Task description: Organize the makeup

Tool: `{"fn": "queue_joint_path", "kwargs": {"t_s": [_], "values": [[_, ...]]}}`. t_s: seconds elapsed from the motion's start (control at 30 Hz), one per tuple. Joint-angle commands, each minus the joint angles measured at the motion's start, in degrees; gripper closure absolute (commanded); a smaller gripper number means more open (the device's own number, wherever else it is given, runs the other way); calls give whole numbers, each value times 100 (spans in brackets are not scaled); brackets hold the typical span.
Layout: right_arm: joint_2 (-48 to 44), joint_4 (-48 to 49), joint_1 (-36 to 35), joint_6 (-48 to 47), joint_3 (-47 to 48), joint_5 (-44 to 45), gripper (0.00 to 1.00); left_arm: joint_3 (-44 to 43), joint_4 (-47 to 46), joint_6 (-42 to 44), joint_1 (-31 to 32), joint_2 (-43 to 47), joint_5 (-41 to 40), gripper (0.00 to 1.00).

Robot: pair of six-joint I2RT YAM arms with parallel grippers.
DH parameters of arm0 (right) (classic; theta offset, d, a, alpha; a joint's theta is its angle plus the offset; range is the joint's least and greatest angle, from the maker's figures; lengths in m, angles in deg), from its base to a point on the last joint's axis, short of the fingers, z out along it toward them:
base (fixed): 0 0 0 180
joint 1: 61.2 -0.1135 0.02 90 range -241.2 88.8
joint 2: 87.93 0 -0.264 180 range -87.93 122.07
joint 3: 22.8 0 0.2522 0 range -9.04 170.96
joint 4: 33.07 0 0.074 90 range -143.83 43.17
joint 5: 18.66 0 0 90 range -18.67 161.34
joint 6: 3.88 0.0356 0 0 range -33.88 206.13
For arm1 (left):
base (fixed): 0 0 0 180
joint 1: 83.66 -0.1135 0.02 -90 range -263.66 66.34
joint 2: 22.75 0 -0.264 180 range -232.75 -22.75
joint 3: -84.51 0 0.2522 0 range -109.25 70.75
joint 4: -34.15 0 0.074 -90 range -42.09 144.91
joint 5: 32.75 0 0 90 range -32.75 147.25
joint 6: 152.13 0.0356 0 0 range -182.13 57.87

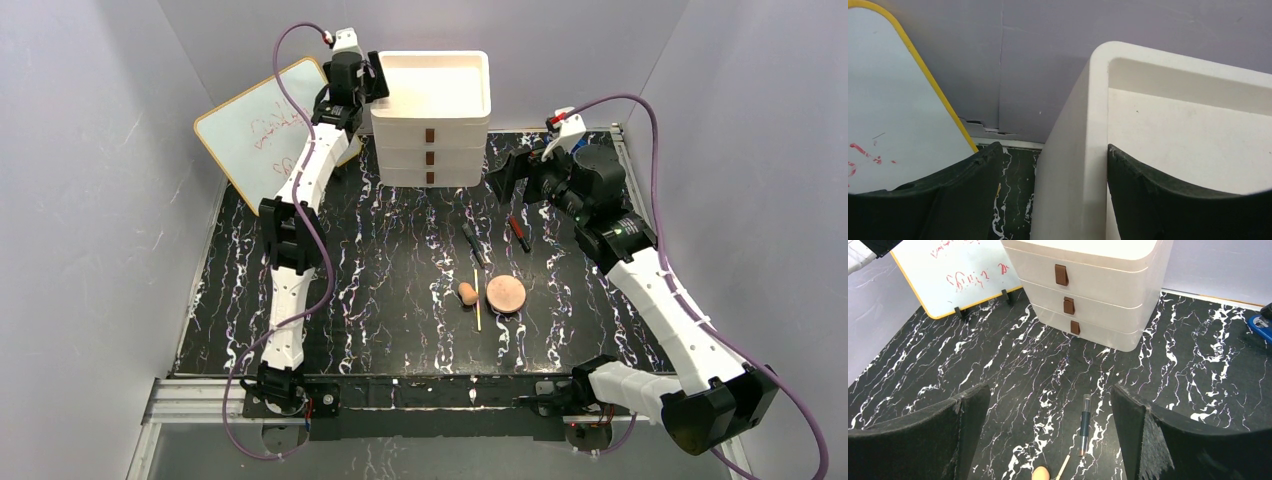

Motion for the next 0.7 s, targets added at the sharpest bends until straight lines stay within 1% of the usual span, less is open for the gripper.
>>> {"fn": "queue_joint_path", "kwargs": {"t_s": [0.0,0.07,0.17,0.27,0.3,0.37,0.47,0.53,0.57,0.67], "values": [[41,169,8,79,-38,-119,2,1,203,-82,-101,56,586,27],[103,197,2,112,-41,-151,2,109,128,-88,-105,147,753,25],[192,241,6,141,-54,-185,2,82,81,-44,-97,209,956,25],[249,289,7,182,-75,-222,2,-140,212,73,-93,167,1060,34],[275,306,8,188,-76,-239,2,-163,264,121,-94,169,1033,39],[317,323,10,201,-76,-253,2,-115,320,246,-89,210,930,55],[358,360,3,240,-96,-287,2,13,333,347,-88,278,910,84],[373,385,8,248,-131,-298,2,43,342,373,-92,288,963,98],[384,388,2,249,-151,-298,2,45,359,377,-88,300,1003,100],[387,442,2,249,-256,-298,3,79,456,379,-88,386,1116,100]]}}
